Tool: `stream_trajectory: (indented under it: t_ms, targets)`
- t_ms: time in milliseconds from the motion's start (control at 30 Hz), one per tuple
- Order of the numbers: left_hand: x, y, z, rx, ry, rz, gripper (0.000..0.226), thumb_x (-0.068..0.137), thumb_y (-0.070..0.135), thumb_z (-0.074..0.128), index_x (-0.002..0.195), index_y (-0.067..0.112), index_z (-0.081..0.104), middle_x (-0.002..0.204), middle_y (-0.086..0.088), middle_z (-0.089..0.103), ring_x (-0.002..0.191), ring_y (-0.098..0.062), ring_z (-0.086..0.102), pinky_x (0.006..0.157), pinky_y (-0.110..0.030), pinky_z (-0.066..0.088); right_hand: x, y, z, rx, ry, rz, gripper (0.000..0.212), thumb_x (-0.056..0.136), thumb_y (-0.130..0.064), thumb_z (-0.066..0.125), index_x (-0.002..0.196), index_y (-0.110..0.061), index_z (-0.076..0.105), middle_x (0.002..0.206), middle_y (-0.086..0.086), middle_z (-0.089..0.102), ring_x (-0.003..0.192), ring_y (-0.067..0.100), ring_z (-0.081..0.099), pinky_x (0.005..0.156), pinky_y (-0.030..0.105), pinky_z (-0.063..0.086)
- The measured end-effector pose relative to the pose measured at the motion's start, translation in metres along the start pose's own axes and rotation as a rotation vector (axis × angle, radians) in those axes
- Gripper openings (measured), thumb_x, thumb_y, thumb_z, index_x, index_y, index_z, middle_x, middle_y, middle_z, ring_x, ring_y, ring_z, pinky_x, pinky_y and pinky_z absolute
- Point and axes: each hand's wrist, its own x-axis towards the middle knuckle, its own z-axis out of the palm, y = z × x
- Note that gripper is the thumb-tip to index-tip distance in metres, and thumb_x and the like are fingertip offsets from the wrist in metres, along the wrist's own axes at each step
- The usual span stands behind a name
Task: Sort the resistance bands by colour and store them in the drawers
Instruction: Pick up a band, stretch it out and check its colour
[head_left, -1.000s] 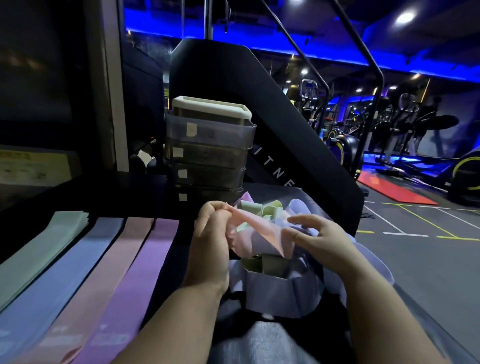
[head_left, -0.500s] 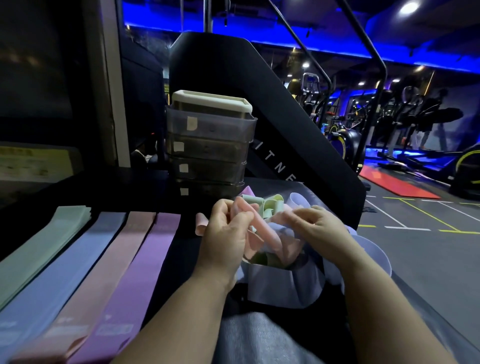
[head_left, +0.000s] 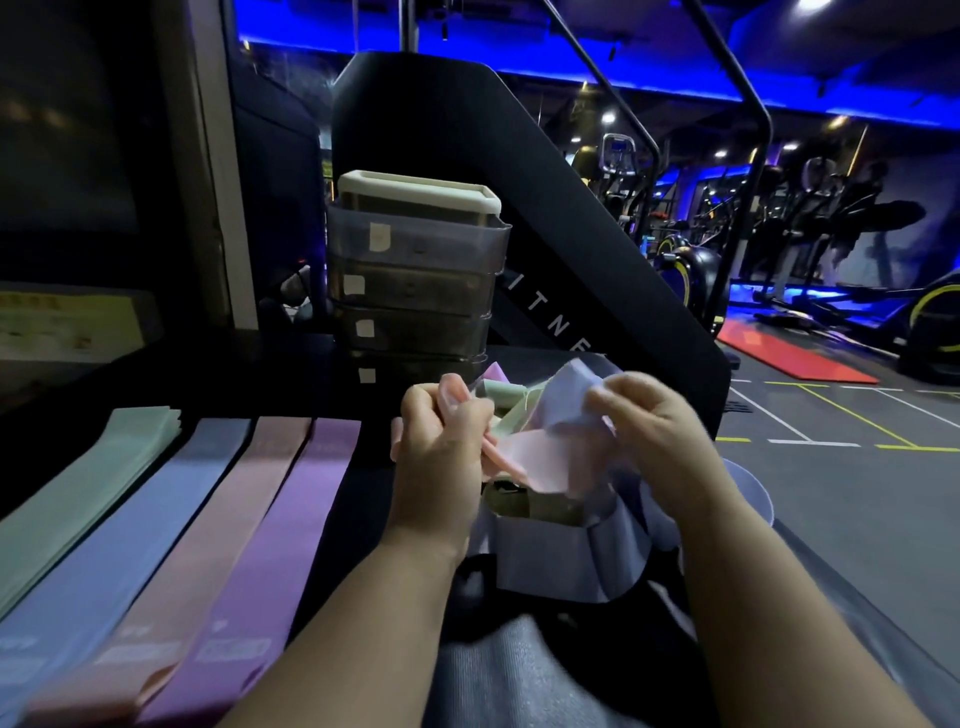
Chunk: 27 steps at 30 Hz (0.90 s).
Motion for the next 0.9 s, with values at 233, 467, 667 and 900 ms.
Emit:
stream_trajectory:
  t_ms: [233,467,667,900]
  targets:
    - [0.008,0.003,-0.008,0.206,0.218,0.216,0.029,0.082,0.012,0.068,0.086,0.023,0.041,0.078,0.005,0.053,0.066,-0.017,0.057,0.059,-0.03,0.049,0.014,0.005,-0.031,0.297,0.456,0.044,0.013,0.082,-0.033,0.055,0.079,-0.021,0.053,0.07,-0.003,0.048,0.064,0.012,0.044,0.054,0.022,0.039]
    - [0.009,0.018,-0.025,0.068,0.479,0.35,0.031,0.084,0.025,0.066,0.102,0.026,0.041,0.101,-0.002,0.059,0.08,-0.019,0.061,0.064,-0.026,0.048,0.025,0.02,-0.037,0.089,0.67,0.02,0.016,0.079,-0.044,0.05,0.082,-0.029,0.046,0.088,0.001,0.052,0.077,0.015,0.048,0.075,0.03,0.042]
    - [0.01,-0.001,-0.01,0.499,0.086,0.037,0.029,0.081,0.019,0.071,0.095,0.022,0.046,0.092,0.002,0.059,0.083,-0.021,0.06,0.064,-0.026,0.042,0.023,0.023,-0.03,-0.296,0.457,0.028,0.021,0.082,-0.02,0.061,0.102,-0.024,0.053,0.095,-0.004,0.057,0.095,0.023,0.058,0.081,0.036,0.048]
    - [0.0,-0.009,-0.008,0.923,-0.202,-0.053,0.043,0.085,0.03,0.064,0.121,0.017,0.042,0.098,0.005,0.028,0.11,-0.028,0.054,0.088,-0.035,0.049,0.005,0.017,-0.002,-0.689,-0.092,-0.184,0.031,0.068,-0.063,0.063,0.085,-0.038,0.07,0.1,-0.018,0.063,0.105,0.006,0.054,0.093,0.027,0.042]
